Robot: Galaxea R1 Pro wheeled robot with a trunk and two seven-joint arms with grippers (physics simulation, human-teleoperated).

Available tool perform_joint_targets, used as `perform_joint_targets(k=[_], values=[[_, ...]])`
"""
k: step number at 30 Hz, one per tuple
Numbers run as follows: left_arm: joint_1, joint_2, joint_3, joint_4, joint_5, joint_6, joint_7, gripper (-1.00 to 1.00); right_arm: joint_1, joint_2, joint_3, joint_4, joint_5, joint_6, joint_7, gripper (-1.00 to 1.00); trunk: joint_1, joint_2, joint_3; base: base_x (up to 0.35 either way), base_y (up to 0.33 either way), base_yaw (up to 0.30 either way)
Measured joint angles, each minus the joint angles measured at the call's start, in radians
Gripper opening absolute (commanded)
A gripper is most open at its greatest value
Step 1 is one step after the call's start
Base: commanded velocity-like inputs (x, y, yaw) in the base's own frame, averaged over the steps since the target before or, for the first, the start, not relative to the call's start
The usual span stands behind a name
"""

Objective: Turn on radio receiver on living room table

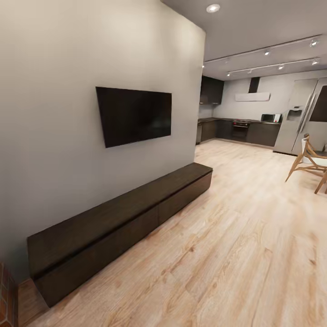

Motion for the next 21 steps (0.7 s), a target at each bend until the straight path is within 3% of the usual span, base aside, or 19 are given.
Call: perform_joint_targets(k=[9, 21], values=[[0.03, -0.017, 0.001, -0.001, 0.008, 0.001, -0.006, 1.0, 0.001, 0.042, 0.004, -0.022, 0.002, 0.002, -0.002, 1.0, 0.0, 0.0, 0.0, 0.0, 0.0, 0.0], [0.031, -0.023, 0.004, -0.028, 0.007, 0.003, -0.005, 1.0, -0.001, 0.043, 0.001, -0.065, 0.002, -0.008, -0.005, 1.0, 0.0, 0.0, 0.0, 0.0, 0.0, 0.0]])
